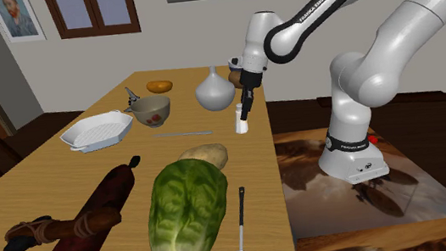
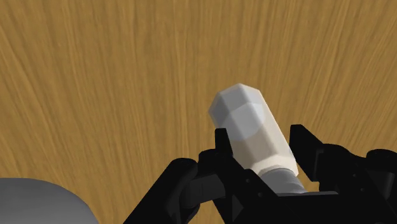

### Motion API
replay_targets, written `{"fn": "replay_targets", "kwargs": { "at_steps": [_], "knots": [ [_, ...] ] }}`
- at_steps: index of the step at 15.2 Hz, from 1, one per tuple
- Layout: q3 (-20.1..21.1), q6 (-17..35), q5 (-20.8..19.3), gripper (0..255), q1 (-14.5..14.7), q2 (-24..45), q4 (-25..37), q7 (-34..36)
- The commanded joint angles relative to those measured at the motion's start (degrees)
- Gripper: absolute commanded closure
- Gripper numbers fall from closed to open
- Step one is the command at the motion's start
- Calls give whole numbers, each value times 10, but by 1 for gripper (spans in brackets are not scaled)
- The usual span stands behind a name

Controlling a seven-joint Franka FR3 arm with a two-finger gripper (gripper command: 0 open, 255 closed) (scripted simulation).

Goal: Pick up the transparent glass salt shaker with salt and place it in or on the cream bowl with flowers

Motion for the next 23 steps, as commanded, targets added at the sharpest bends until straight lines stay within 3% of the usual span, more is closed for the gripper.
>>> {"fn": "replay_targets", "kwargs": {
  "at_steps": [1, 8, 23],
  "knots": [
    [0, 0, 0, 255, 0, 0, 0, 0],
    [0, 0, 0, 255, 0, 0, 0, 0],
    [42, -161, 4, 255, -12, -91, 70, 30]
  ]
}}
